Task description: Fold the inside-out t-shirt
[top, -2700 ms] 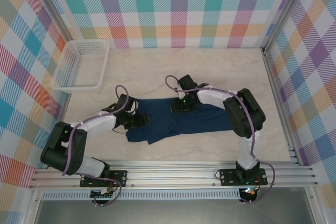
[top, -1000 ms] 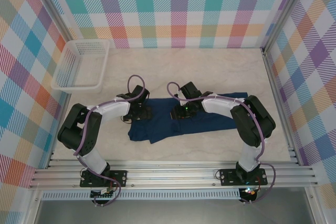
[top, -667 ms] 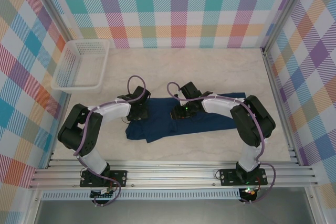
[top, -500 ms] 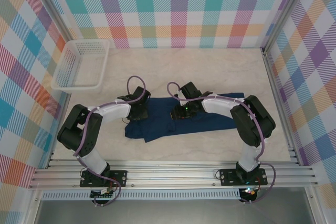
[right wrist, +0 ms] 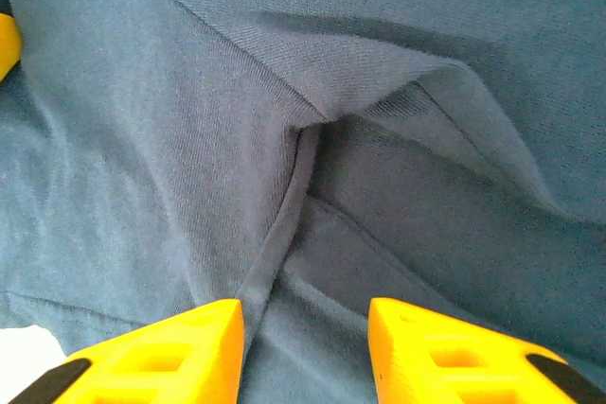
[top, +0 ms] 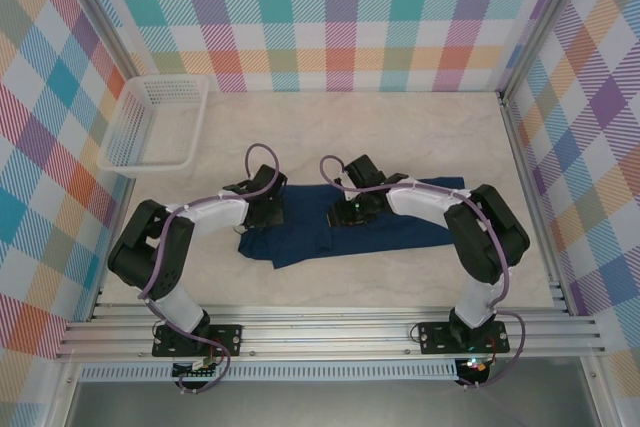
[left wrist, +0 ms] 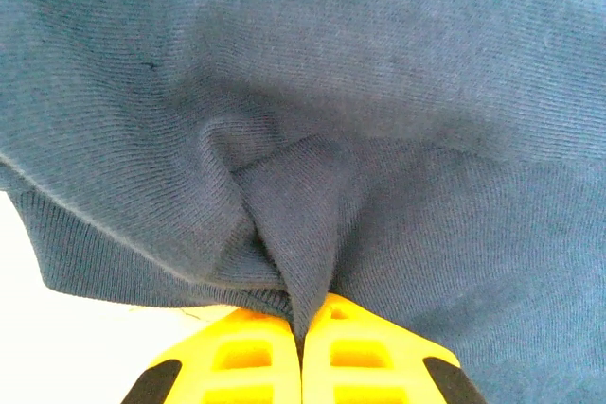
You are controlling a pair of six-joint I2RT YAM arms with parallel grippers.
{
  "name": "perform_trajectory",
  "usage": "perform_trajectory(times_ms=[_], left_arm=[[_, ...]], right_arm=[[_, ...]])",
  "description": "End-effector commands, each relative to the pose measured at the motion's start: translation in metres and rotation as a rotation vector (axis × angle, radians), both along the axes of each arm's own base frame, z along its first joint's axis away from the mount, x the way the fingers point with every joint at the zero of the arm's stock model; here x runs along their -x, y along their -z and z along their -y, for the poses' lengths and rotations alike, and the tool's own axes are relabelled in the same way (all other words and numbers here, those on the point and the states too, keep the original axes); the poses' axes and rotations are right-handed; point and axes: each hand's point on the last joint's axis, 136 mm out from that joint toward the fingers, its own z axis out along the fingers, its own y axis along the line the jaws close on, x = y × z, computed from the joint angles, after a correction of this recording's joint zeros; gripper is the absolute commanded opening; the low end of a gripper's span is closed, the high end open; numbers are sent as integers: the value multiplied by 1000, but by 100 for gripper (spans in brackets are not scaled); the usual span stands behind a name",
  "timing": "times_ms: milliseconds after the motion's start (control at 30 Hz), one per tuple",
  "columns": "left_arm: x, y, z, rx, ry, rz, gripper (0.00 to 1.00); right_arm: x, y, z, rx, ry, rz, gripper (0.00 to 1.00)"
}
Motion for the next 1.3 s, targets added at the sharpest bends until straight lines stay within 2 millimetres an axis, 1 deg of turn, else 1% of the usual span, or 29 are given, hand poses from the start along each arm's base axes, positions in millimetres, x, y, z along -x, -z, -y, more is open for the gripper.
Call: perform_trajectory(times_ms=[0,200,300,367,500,533,567,600,667,700,767,867,933,1100,1200,1267], left_arm=[[19,-7,-32,-56,-20,-65,0],[18,-52,-87,-172,-142,-47,0],[20,-75,-119,-271,-197,-49,0],[19,-92,-134,-318,-225,-42,0],[21,-143,-177,-531,-258,-27,0],[22,-155,-186,-566,-266,-28,0],[24,-162,-189,-581,-266,-37,0],[25,-168,-188,-573,-261,-41,0],[26,-171,-173,-484,-249,-56,0],[26,-173,-160,-432,-238,-49,0],[23,-176,-127,-333,-199,-31,0],[18,-174,-67,-146,-132,-39,0],[14,-173,-33,-44,-97,-50,0],[3,-169,33,117,-53,-73,0],[-4,-165,62,108,-9,-97,0],[-8,-163,80,101,28,-106,0]], right_arm=[[-6,-32,8,35,-7,82,40],[-11,-59,34,72,7,142,41],[-11,-67,48,76,21,148,42],[-10,-72,55,69,31,151,42],[-8,-76,73,49,69,139,43],[-8,-76,79,52,82,135,42],[-7,-76,83,52,92,133,43],[-6,-74,86,55,98,133,43],[-6,-71,91,65,107,135,43],[-6,-68,93,73,111,132,43],[-6,-63,97,92,117,115,43],[-7,-57,99,112,119,100,43],[-7,-55,98,111,121,97,43],[-5,-49,100,114,131,76,43],[-4,-38,99,92,152,28,43],[-4,-30,93,52,156,-17,43]])
